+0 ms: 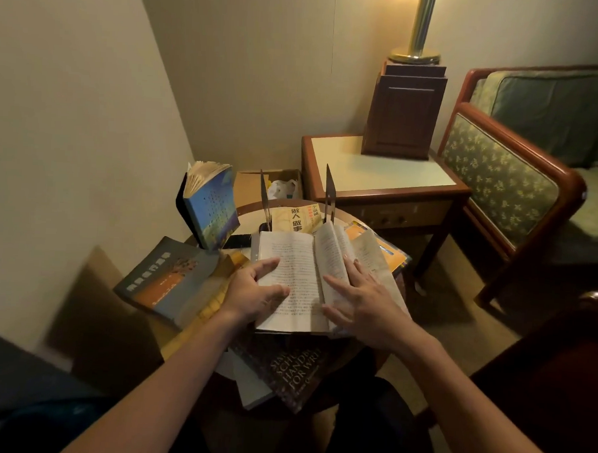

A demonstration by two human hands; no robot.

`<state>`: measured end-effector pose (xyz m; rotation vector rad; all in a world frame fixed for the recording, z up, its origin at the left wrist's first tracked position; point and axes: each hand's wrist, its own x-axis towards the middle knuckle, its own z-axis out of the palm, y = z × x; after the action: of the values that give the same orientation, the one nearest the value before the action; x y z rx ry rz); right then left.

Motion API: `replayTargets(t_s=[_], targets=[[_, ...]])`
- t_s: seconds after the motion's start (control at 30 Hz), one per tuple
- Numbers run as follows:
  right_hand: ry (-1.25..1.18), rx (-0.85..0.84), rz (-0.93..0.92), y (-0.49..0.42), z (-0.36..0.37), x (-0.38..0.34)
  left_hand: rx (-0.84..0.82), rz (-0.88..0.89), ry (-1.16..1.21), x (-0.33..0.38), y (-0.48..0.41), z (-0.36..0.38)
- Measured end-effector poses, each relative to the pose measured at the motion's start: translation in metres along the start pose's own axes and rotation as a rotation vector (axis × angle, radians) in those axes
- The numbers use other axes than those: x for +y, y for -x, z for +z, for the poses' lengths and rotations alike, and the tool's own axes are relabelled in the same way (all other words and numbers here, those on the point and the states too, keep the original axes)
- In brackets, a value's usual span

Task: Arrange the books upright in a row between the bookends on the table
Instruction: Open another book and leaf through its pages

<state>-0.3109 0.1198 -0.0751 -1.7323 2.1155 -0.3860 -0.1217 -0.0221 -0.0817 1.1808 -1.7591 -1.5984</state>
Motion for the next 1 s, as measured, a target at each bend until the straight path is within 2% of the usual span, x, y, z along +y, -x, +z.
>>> replayTargets(t_s=[0.2,0.53,1.0], targets=[[0.106,-0.126,-0.008,0.001,0.000,0.014,0.014,-0.010,-0.035,-0.004,0.000,-0.001],[-0.056,-0.162,-0.006,0.002,-0.011,0.016,-0.003,-0.018,-0.053,-0.007,-0.004,-0.004],[-0.088,-0.207,0.020,0.004,-0.022,0.007,-0.031,0.005,-0.040,-0.002,-0.004,-0.004]])
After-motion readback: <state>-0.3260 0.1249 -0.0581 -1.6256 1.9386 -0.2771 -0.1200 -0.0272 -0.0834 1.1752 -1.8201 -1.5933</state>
